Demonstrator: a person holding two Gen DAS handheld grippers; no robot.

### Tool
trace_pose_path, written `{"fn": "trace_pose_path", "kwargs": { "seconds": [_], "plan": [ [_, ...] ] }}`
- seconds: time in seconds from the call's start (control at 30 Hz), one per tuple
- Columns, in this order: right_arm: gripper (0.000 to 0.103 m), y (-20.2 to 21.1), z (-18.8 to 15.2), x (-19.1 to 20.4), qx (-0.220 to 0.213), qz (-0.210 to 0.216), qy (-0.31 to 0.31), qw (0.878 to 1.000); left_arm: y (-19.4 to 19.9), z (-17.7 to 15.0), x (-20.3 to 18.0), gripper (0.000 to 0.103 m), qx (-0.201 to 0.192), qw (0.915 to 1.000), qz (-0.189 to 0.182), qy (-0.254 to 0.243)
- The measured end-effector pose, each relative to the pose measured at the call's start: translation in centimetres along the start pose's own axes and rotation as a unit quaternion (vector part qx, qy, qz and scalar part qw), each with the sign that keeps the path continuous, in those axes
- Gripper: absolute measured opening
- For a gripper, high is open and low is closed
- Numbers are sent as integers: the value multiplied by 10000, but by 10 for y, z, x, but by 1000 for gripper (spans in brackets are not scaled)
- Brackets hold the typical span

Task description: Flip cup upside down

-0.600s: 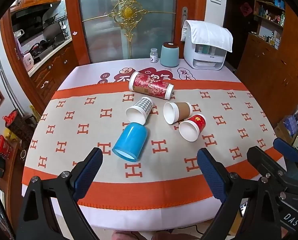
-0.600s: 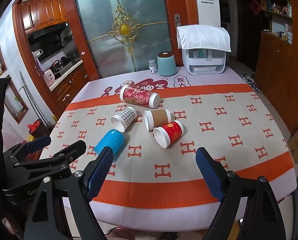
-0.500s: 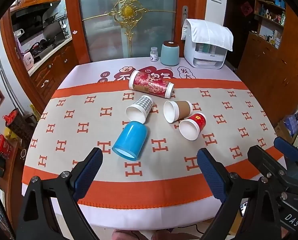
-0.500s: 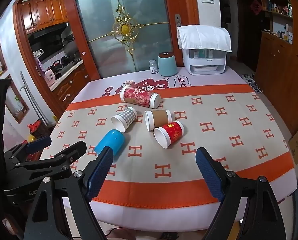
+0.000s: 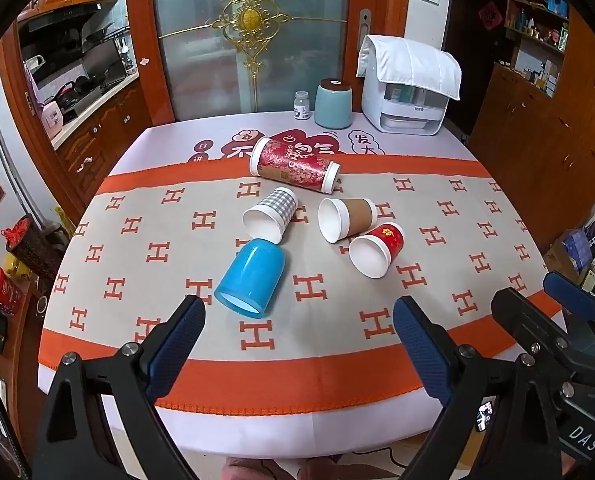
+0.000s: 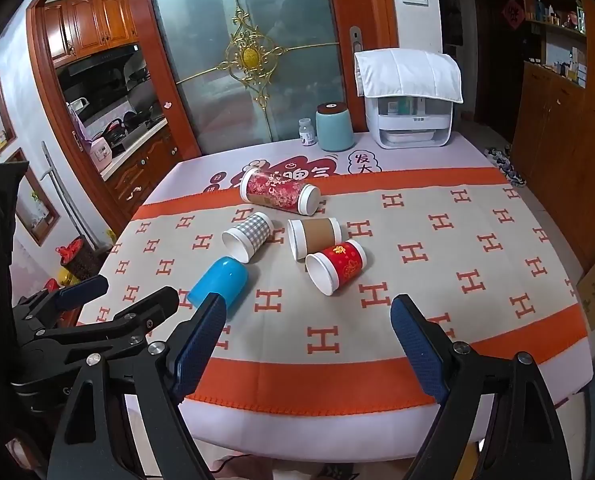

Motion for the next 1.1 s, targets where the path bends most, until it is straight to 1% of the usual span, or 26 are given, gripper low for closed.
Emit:
{"fn": "trace_pose_path", "kwargs": {
  "seconds": [1.1],
  "plan": [
    [86,1,-2,-2,37,35,-32,10000,-2,-1,-2,94,18,10000,-4,7]
  ]
}}
Point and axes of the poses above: each gripper's, at about its wrist camera, not at the fingertips, and y roughly against the way its jaws point, x to its left, z to its top, the point moved 5 cm from there along -y, roughly the way its jaws point, and after that the axes turned 5 degrees about -x, right-handed, at the moved point
